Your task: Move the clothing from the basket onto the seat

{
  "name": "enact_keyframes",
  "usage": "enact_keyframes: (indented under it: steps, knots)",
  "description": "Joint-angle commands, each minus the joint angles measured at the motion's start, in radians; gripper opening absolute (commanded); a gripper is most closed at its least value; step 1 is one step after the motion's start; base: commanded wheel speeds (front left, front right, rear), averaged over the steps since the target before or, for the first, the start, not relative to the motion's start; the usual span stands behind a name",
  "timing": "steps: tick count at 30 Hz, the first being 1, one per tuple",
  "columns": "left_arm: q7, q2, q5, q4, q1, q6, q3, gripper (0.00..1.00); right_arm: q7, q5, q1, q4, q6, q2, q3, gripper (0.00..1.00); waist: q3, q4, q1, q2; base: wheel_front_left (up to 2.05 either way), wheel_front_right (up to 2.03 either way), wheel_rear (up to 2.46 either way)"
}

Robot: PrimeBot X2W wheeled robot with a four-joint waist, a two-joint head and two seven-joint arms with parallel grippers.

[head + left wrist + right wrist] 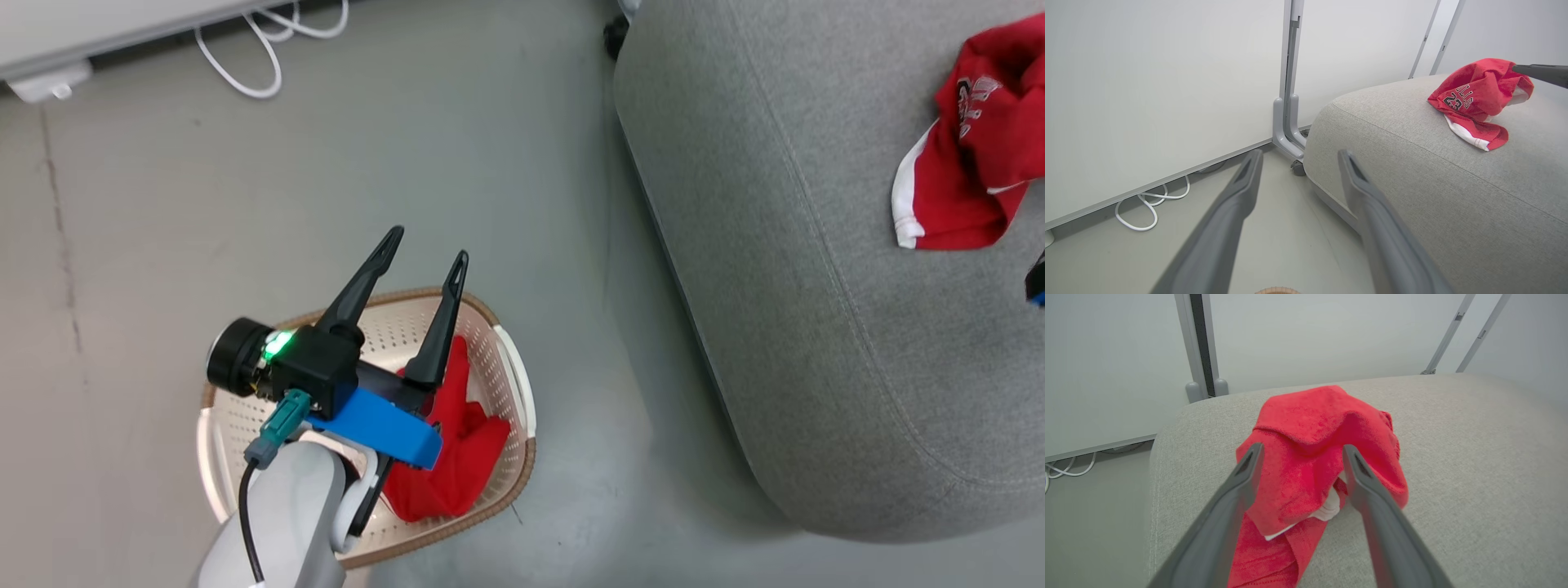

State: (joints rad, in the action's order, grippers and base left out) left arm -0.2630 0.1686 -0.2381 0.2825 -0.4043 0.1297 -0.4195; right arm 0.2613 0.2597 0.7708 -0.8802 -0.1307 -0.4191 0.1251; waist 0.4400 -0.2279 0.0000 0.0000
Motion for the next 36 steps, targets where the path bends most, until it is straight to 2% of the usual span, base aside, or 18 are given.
enact_keyframes:
  steps: [1,4,7,10,11,13,24,30,36]
  knots:
    - [-0.003,-0.006,-0.009,0.007,0.024,0.001,0.015,1.0,0.004,0.005,-0.053,0.036,0.0,0.007,-0.01,1.0,-0.072,0.028,0.0,0.0,0.0,0.0,0.0]
    - [-0.003,-0.016,-0.014,0.017,0.048,0.001,0.028,1.0,0.004,0.005,-0.107,0.084,0.0,0.018,-0.022,1.0,-0.112,0.04,0.0,0.0,0.0,0.0,0.0]
    - [-0.003,-0.036,-0.019,0.033,0.104,0.001,0.074,1.0,-0.004,0.01,-0.222,0.209,0.0,0.048,-0.045,1.0,-0.183,0.064,0.0,0.0,0.0,0.0,0.0]
    - [-0.003,-0.047,-0.024,0.039,0.131,0.001,0.095,1.0,-0.016,0.008,-0.278,0.271,0.0,0.06,-0.052,1.0,-0.219,0.08,0.0,0.0,0.0,0.0,0.0]
    - [-0.003,-0.057,-0.022,0.044,0.159,0.001,0.116,1.0,-0.031,0.004,-0.337,0.335,0.0,0.076,-0.052,1.0,-0.252,0.099,0.0,0.0,0.0,0.0,0.0]
    - [-0.003,-0.061,-0.022,0.047,0.173,0.001,0.125,1.0,-0.041,0.001,-0.369,0.366,0.0,0.087,-0.053,1.0,-0.269,0.109,0.0,0.0,0.0,0.0,0.0]
    - [-0.003,-0.082,-0.009,0.067,0.282,0.001,0.215,1.0,-0.138,-0.045,-0.65,0.677,0.0,0.234,-0.029,1.0,-0.393,0.217,0.0,0.0,0.0,0.0,0.0]
    - [-0.003,-0.081,-0.009,0.083,0.315,0.001,0.247,1.0,-0.169,-0.069,-0.736,0.755,0.0,0.297,-0.037,1.0,-0.429,0.265,0.0,0.0,0.0,0.0,0.0]
    - [-0.003,-0.082,-0.011,0.097,0.33,0.001,0.269,1.0,-0.184,-0.077,-0.798,0.783,0.0,0.331,-0.043,1.0,-0.446,0.303,0.0,0.0,0.0,0.0,0.0]
